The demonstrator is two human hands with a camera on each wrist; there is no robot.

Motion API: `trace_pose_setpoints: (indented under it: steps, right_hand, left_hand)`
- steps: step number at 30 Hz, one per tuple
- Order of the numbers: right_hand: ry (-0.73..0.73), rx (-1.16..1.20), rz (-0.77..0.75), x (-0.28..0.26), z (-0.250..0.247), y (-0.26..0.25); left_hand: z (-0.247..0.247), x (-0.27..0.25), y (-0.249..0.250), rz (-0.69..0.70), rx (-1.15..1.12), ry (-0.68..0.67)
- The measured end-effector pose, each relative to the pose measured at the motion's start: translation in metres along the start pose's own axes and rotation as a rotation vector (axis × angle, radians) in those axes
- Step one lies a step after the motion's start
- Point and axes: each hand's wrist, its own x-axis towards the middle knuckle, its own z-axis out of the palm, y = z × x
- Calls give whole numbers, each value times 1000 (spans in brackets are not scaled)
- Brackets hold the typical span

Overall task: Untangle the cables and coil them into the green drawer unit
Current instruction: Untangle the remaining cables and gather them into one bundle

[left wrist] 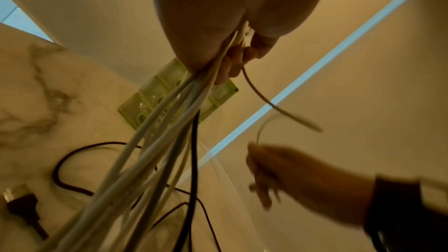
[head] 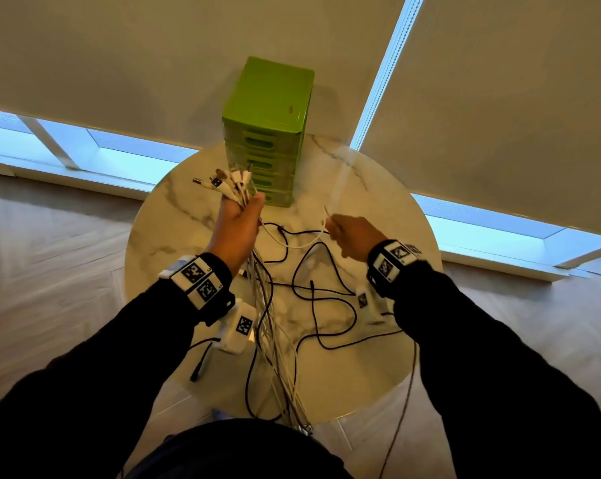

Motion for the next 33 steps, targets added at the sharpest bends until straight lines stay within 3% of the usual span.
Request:
trace_pose_setpoints:
  steps: [3,6,9,12,15,21,24,26,28,29,33]
  right_hand:
    - [13,179,-119,5,-13,-46]
    - [19,398,-183,-12,-9,-58]
    - [70,549,-73,-30,1,-27]
    - [29,518,55,-59,16,31]
    - [66,534,60,-101,30,79]
    - [175,906,114,-189,8,89]
    - [240,776,282,-213,11,106]
    - [401,475,394,-230,22,127]
    - [570,243,343,-249,35,145]
    - [561,210,289,-257,39,148]
    - [219,201,153,-273,43,115]
  left_hand:
    - [15,-12,-1,2,18,-71]
    - [32,-21,9,-29,-104,-122]
    - [51,-28,18,-61,-214,-193]
    - [76,-36,22,-98,-282,-262]
    - [104,-48,21,-136,-298,-347]
    - [166,-85,5,-209,-198,-455]
    - [191,-110,-1,-191,-144,-551]
    - [203,-123,-6,-158,-102,-628]
    - [213,-135,-13,-143,-74,-698]
    - [218,-141,-16,-142,-58,-724]
    - [233,-164,-30,-151,48,-789]
